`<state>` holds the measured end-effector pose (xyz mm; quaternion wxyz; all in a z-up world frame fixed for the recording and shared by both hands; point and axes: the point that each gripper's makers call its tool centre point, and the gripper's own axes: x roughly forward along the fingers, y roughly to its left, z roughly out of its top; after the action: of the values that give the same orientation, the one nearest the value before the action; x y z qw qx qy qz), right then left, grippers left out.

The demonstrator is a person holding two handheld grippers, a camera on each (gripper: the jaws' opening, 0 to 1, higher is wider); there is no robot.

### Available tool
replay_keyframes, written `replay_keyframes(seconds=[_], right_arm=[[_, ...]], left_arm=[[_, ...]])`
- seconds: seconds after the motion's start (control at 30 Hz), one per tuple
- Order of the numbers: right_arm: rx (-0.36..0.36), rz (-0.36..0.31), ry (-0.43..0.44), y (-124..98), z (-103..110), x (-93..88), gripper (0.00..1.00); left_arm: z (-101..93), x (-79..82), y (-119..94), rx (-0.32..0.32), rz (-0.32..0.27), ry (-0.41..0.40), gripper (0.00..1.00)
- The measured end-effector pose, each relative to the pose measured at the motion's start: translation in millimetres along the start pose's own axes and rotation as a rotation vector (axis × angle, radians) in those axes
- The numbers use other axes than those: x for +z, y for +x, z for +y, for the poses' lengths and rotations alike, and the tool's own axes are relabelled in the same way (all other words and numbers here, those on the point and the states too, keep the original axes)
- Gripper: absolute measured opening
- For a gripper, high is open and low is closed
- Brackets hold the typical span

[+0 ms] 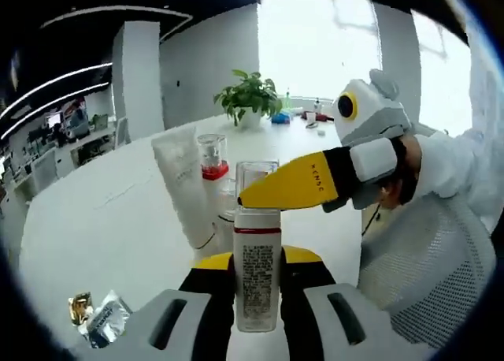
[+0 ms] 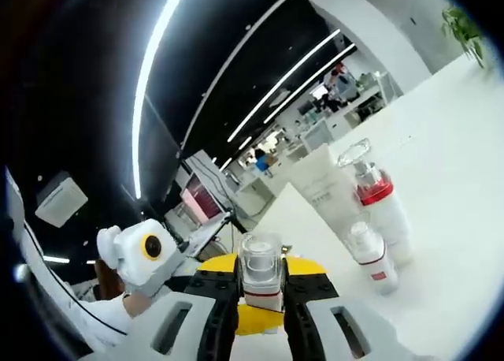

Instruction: Arrange the skincare products in the storage area until every visible bottle or jar stands upright without overlapping.

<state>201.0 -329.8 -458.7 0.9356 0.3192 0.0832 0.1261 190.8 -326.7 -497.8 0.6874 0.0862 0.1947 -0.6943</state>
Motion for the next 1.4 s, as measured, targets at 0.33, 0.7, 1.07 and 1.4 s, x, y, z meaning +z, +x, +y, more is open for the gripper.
replay_keyframes(seconds=[0.33,0.7,1.07,1.4], right_arm=[[0.096,0.035,-0.053,-3,17,2.0,0.22],[0.161,0.062,-0.125,-1,30,10.3,0.17],[0.128,0.086,-0.252,5,29,4.1,0.13],[0.115,0.124,-0.385,9,27,-2.7,0.12]], left_arm=[[-19.3,8.0,-12,-0.234,-0.1,-0.114,0.17],[-34.7,4.4,-11,-0.305,-0.104,-0.092,0.17],[-24.9,2.2,-9,-0.279,-0.126,-0.089,0.18],[-13.7,-12.6,-1,-0.194,-0.069,-0.015,0.28]])
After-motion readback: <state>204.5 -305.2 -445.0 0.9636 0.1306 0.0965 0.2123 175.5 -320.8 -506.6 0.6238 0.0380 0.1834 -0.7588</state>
